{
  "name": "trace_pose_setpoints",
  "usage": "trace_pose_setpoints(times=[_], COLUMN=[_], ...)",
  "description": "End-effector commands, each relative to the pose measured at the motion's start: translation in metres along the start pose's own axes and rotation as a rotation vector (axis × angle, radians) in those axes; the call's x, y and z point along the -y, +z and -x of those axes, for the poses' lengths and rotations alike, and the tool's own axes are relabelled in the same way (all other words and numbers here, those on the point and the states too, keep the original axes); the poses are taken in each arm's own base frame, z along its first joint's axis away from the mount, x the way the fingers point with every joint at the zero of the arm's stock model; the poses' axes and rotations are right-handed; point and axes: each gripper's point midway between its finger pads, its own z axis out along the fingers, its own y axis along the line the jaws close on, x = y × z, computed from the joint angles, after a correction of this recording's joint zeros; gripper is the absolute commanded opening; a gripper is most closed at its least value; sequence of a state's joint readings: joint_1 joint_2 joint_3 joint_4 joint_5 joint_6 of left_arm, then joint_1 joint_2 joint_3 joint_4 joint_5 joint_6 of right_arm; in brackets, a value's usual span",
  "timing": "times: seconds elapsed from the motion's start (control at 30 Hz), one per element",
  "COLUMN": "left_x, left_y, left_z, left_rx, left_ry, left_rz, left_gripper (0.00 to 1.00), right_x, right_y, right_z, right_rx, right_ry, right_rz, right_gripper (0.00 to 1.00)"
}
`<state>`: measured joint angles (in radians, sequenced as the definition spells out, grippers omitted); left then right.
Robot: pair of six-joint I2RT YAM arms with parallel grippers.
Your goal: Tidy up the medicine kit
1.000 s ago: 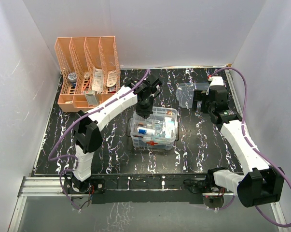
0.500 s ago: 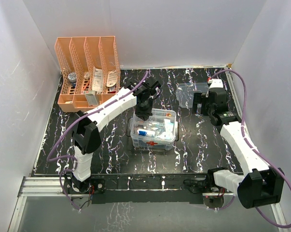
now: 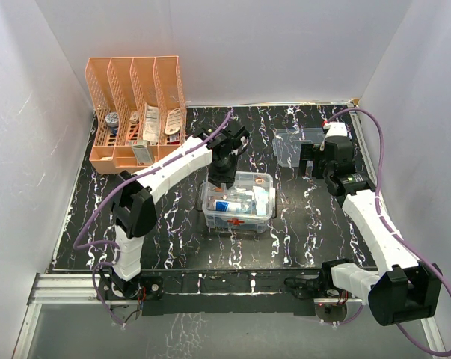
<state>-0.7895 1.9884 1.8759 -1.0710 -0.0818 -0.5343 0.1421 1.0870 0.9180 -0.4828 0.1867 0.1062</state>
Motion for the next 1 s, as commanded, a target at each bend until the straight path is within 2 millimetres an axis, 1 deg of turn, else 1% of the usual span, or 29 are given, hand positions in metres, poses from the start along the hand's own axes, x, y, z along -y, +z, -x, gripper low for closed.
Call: trace_pose_setpoints(times=[0.0,0.17,0.3,0.47,0.57,0.63,0.7,0.77,0.83,0.87,0.9,0.97], left_x=[0.002,0.004,0.008,0.015,0.017,0.015,0.011,0.003,-0.008,-0.014,-0.02,-0.034], left_y=[-0.019,-0.032,-0.054,-0.09,-0.111,-0.122,-0.131,-0.134,-0.133,-0.131,-0.13,-0.123], left_z=[-0.006,0.006,0.022,0.038,0.044,0.05,0.055,0.061,0.067,0.07,0.073,0.079], left_rx=[0.01,0.065,0.145,0.25,0.315,0.372,0.417,0.444,0.459,0.461,0.461,0.451], left_ry=[0.034,0.056,0.083,0.119,0.136,0.143,0.144,0.132,0.115,0.104,0.088,0.054], left_rz=[-0.041,-0.057,-0.089,-0.16,-0.2,-0.217,-0.218,-0.204,-0.178,-0.168,-0.158,-0.147], left_gripper=[0.34,0.38,0.38,0.42,0.44,0.47,0.5,0.51,0.52,0.52,0.52,0.52], right_x=[0.0,-0.001,-0.003,-0.002,-0.01,-0.019,-0.029,-0.041,-0.052,-0.058,-0.063,-0.068], right_y=[0.0,0.002,0.006,0.034,0.055,0.067,0.081,0.094,0.108,0.116,0.124,0.135], right_z=[0.011,0.015,0.03,0.04,0.05,0.066,0.074,0.078,0.078,0.073,0.068,0.058], right_rx=[0.049,0.056,0.076,-0.046,-0.107,-0.099,-0.092,-0.103,-0.134,-0.158,-0.182,-0.217], right_ry=[0.01,0.021,0.052,0.101,0.099,0.104,0.11,0.119,0.117,0.11,0.092,0.045], right_rz=[-0.001,-0.001,-0.006,-0.06,-0.05,-0.015,0.023,0.068,0.101,0.111,0.114,0.092], right_gripper=[0.98,0.99,0.98,0.98,0.98,0.93,0.83,0.71,0.61,0.57,0.54,0.53])
